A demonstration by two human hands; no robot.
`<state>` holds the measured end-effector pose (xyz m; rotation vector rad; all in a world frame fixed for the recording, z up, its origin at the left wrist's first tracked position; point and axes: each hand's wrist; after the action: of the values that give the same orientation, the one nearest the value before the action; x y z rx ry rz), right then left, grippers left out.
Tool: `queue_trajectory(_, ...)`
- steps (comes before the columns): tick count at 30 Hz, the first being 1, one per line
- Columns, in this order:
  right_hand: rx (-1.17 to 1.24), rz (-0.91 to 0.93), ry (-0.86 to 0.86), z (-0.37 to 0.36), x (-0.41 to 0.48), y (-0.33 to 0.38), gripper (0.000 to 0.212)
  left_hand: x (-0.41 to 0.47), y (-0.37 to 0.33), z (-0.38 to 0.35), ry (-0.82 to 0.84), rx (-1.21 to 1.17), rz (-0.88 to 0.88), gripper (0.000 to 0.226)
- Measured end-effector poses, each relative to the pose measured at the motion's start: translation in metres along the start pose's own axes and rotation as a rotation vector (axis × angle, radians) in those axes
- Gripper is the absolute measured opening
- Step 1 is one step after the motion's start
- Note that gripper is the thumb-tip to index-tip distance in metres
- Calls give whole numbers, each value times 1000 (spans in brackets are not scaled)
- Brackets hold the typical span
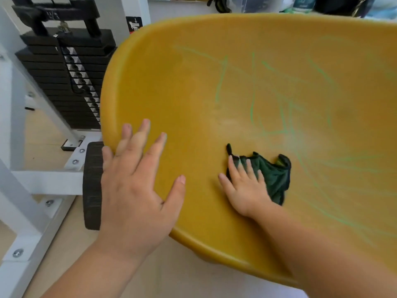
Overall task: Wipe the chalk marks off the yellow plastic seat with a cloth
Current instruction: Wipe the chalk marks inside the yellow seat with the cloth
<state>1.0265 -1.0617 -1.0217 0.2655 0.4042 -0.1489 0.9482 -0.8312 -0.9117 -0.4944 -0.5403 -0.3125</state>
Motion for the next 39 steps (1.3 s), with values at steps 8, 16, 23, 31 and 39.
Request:
queue_trajectory(8,132,511,207,-6,-138,6,68,0,-5,-18,198,79,-118,60)
queue_trajectory(16,-310,126,37,3,-29,-61,77,-9,-26,-41,507,230,-137,68)
queue_trajectory(23,-216,94,13,-1,0,-39,80,-9,-33,-48,660,407,-181,65)
queue_trajectory(31,-280,266,216,1,-141,-103,74,-5,-43,-63,575,277,-206,64)
queue_trajectory(39,-362,-185,36,28,-49,-179,95,-9,-56,-76,672,296,-235,67)
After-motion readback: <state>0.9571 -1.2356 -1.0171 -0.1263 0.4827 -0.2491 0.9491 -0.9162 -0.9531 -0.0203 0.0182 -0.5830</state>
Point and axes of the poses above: each hand's wrist, its own x-axis towards the middle knuckle, its own z-axis out of the back of the hand, y = z × x, and after that the axes turned 9 degrees about -z, right-handed
